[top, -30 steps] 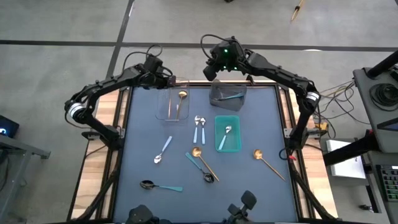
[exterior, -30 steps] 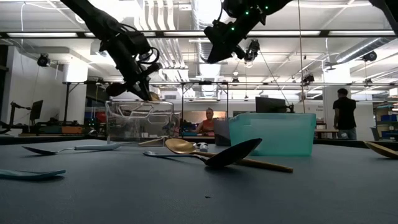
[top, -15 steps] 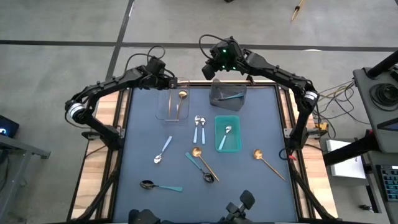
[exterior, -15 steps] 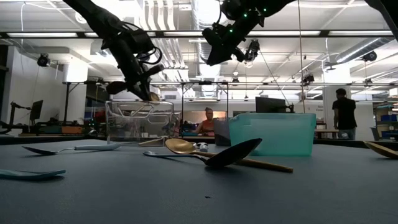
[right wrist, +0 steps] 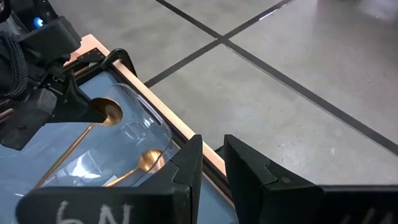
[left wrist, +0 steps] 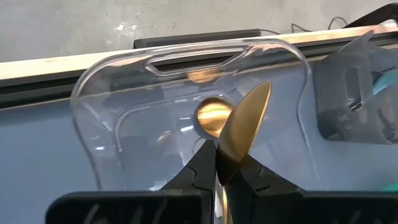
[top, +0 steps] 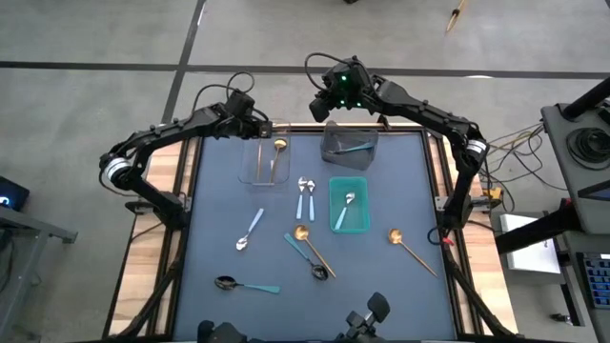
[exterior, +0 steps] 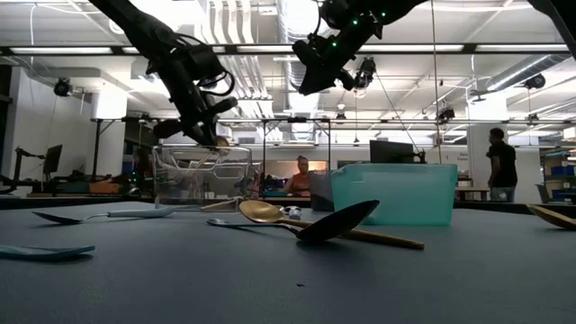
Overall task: Sort silverware by color (type)
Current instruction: Put the gold spoon into the transparent bin
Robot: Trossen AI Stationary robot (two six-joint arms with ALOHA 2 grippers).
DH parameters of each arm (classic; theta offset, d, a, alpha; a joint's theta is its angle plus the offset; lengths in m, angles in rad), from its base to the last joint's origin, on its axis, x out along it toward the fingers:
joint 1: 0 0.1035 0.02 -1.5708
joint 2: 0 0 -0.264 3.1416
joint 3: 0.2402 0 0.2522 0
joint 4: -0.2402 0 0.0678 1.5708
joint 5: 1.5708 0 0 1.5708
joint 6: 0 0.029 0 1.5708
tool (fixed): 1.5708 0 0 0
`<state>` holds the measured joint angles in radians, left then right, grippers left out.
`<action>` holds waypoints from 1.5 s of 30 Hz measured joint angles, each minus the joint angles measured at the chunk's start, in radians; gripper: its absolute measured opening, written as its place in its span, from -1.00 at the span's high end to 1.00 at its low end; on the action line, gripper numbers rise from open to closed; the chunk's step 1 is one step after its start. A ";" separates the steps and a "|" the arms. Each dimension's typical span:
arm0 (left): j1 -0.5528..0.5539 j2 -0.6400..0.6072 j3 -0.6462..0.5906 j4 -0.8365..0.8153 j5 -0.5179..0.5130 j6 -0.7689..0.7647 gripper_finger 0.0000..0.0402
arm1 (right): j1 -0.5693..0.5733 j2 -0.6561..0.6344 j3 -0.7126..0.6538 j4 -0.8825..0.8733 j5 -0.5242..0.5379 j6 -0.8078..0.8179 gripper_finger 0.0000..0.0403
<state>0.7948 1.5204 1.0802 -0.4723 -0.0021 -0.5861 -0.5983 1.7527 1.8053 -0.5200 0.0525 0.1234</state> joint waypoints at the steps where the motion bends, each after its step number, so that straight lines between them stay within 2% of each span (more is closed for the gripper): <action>1: 0.000 0.000 -0.002 0.009 0.000 0.000 0.98 | 0.000 0.000 0.000 0.000 0.000 0.000 0.71; 14: -0.040 0.000 -0.004 0.021 -0.017 0.000 0.98 | 0.000 0.000 -0.001 0.000 0.000 0.010 0.71; 19: -0.047 0.000 -0.004 0.024 -0.060 -0.003 0.98 | 0.000 0.000 -0.001 0.000 0.000 0.009 0.71; 34: -0.065 0.001 -0.026 0.040 -0.064 -0.011 0.98 | 0.000 0.000 -0.001 0.000 0.001 0.006 0.71; 45: -0.074 0.001 -0.092 0.096 -0.068 -0.036 0.98 | 0.000 0.012 -0.001 0.001 0.000 0.006 0.71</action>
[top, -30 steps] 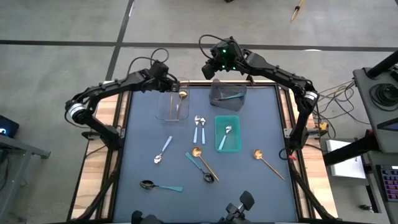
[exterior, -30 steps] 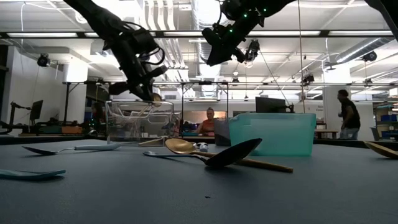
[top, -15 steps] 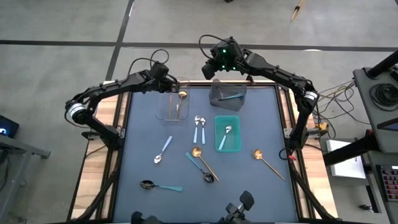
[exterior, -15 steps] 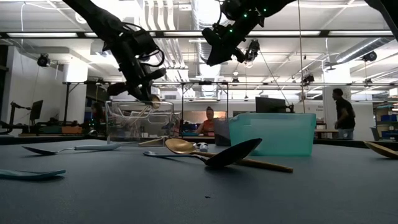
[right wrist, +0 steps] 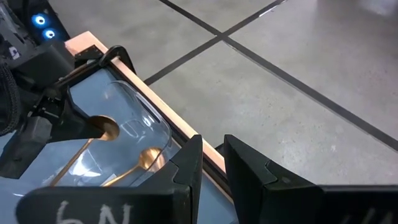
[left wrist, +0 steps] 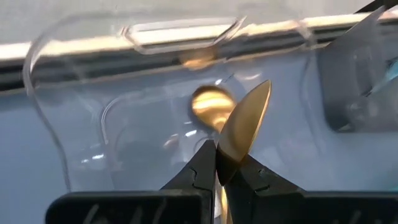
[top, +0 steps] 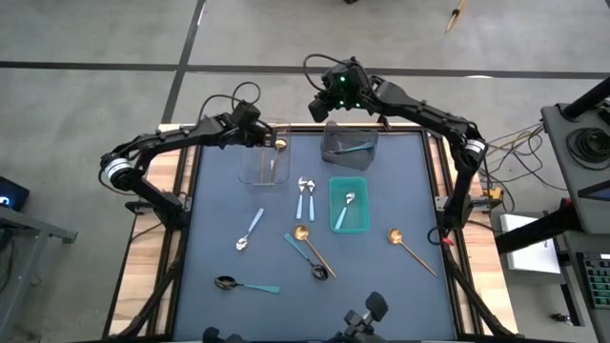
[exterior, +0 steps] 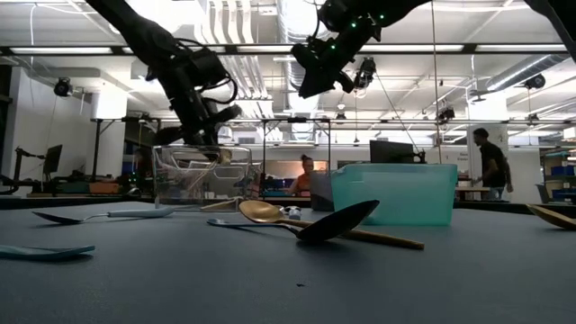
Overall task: Sort silverware by color (type)
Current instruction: Put the gold spoon into the transparent bin
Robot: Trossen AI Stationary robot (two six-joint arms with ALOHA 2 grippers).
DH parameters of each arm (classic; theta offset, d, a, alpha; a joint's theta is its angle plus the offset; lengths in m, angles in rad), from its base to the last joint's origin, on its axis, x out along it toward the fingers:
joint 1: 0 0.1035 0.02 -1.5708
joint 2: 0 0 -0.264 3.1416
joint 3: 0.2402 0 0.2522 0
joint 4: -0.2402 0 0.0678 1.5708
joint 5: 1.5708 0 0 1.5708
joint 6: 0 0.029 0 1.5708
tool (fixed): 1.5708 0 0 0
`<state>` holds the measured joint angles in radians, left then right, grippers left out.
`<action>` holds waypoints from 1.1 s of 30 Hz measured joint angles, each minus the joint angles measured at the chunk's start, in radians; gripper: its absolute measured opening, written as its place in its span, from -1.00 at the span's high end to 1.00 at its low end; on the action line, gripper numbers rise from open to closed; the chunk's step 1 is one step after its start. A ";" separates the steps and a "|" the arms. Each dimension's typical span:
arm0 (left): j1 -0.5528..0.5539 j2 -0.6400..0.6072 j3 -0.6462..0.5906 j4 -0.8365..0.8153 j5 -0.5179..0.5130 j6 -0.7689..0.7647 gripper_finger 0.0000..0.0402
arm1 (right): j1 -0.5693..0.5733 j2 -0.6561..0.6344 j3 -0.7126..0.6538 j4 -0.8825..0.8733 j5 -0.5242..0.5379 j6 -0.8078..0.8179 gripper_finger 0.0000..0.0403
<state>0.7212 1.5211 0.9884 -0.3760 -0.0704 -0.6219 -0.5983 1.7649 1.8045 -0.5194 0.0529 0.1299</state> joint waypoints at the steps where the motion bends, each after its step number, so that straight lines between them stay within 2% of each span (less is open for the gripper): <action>1: 0.000 0.000 -0.005 0.000 0.000 0.000 0.98 | 0.000 0.004 0.000 0.000 0.000 0.000 0.71; 33: 0.000 0.000 -0.042 -0.005 -0.029 0.005 0.96 | 0.002 0.027 0.000 0.000 0.000 0.020 0.71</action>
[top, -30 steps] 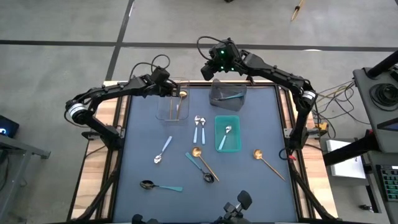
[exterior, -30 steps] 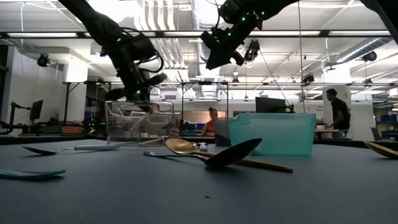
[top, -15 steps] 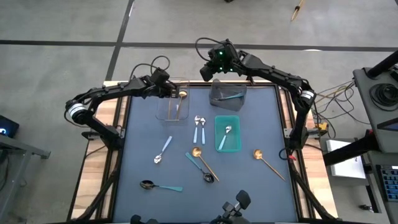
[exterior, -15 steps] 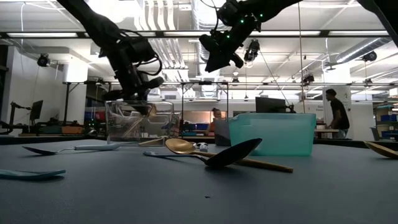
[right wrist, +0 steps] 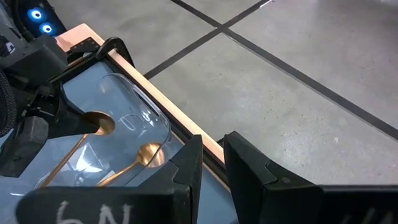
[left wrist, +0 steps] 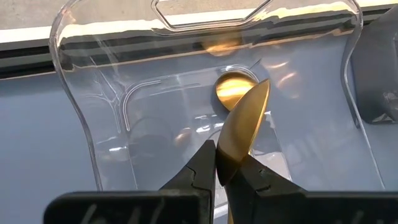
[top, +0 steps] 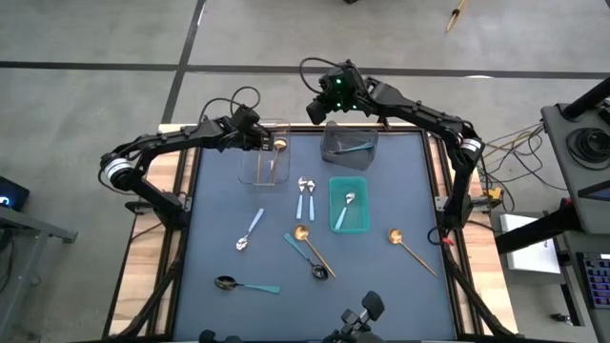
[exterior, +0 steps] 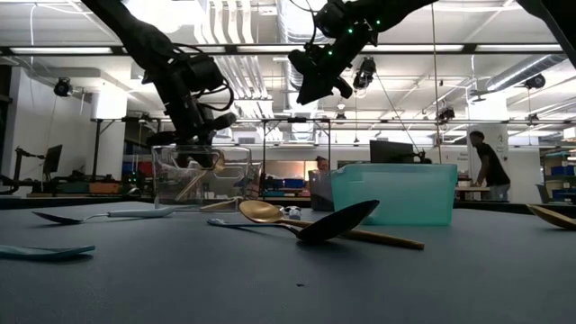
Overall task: Sort silverware by color (type)
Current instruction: Put the gold spoon into the transparent bin
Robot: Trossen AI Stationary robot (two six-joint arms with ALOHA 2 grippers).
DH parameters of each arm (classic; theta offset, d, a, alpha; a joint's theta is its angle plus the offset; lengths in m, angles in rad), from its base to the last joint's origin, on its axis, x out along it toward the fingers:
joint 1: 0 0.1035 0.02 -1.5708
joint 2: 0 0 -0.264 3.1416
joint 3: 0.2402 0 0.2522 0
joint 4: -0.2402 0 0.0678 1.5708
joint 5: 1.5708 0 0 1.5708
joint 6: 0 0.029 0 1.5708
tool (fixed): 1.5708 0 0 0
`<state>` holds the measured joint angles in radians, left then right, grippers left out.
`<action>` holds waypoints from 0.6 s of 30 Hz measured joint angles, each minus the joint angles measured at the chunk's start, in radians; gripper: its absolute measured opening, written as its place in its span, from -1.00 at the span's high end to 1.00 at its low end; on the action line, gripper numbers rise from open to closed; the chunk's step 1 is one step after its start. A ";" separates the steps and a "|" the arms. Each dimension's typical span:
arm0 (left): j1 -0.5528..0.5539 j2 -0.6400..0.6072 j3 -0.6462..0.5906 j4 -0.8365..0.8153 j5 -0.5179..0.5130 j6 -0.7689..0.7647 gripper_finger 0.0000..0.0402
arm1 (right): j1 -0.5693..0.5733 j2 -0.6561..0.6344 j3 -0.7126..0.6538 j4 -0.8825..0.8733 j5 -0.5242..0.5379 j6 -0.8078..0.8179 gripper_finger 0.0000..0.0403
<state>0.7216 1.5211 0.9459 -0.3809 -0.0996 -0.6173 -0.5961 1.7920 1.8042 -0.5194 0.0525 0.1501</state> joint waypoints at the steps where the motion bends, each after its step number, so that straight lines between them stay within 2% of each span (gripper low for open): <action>1: 0.000 0.000 0.000 -0.001 -0.003 -0.002 0.95 | 0.000 0.000 0.000 0.000 0.000 0.000 0.71; 18: -0.001 0.000 0.000 -0.003 -0.020 -0.021 0.92 | 0.000 0.000 0.000 0.000 0.000 -0.003 0.71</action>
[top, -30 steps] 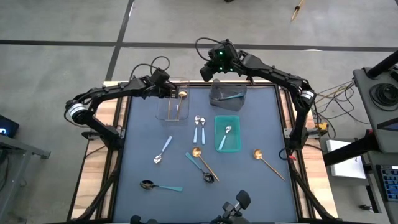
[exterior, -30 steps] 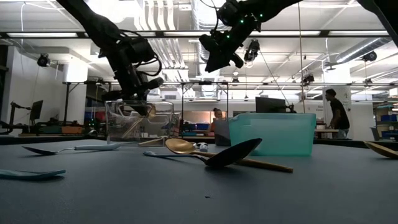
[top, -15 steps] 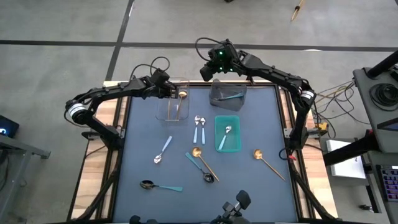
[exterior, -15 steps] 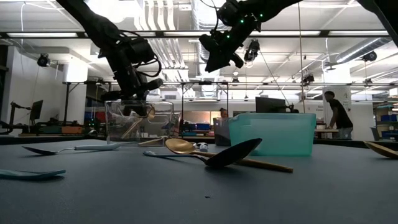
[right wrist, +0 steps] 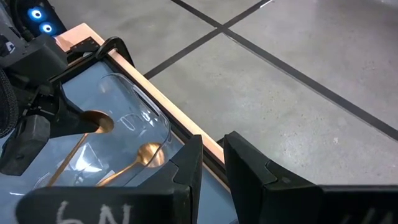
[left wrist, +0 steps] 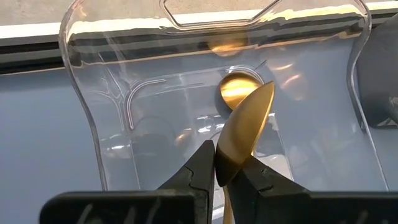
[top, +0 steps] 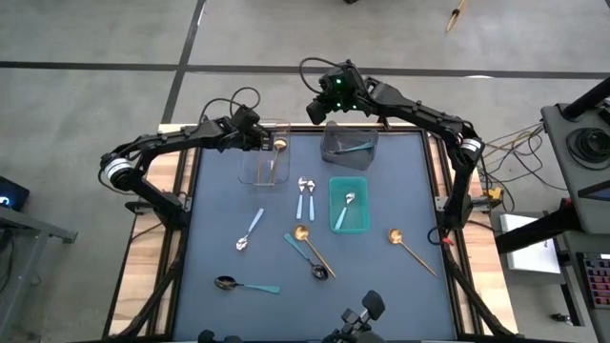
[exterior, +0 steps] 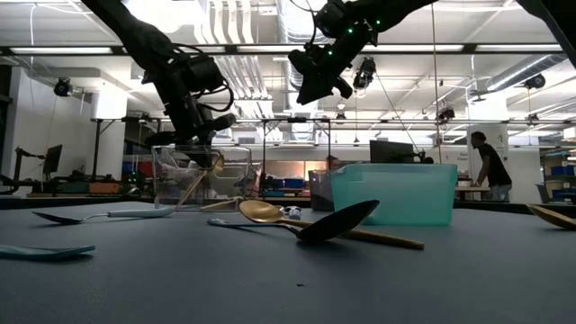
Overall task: Sort silverware by color (type)
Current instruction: Put the gold spoon into the transparent bin
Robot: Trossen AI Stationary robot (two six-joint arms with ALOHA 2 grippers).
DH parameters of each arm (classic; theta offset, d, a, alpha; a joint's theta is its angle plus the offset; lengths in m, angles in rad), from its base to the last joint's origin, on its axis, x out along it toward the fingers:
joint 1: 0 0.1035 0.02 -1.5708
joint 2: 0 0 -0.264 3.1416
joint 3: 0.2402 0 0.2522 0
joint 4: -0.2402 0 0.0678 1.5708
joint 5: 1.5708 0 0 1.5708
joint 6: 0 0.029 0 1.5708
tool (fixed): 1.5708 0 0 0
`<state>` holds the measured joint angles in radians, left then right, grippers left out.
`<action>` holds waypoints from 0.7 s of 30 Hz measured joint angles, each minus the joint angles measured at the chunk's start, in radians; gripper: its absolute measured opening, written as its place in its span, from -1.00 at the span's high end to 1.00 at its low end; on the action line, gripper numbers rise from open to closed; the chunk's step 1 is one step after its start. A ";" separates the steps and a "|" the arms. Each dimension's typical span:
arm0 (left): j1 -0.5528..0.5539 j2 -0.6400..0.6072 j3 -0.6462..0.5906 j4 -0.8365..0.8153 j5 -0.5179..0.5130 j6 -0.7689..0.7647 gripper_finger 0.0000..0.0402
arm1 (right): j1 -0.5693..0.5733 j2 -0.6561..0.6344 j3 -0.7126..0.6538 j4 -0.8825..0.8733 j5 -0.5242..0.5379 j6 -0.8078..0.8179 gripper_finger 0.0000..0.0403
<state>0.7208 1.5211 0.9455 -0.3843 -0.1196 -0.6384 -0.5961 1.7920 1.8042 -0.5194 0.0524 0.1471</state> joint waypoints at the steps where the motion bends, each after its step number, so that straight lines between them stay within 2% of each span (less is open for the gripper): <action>1: 0.000 0.000 0.000 0.000 0.000 0.000 0.92 | 0.000 0.000 0.000 0.000 0.000 0.000 0.71; 21: 0.000 0.000 0.000 0.002 -0.002 -0.004 0.92 | 0.000 0.000 0.000 0.000 0.000 -0.009 0.71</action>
<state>0.7212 1.5211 0.9455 -0.3824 -0.1219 -0.6426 -0.5961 1.7920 1.8042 -0.5197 0.0521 0.1378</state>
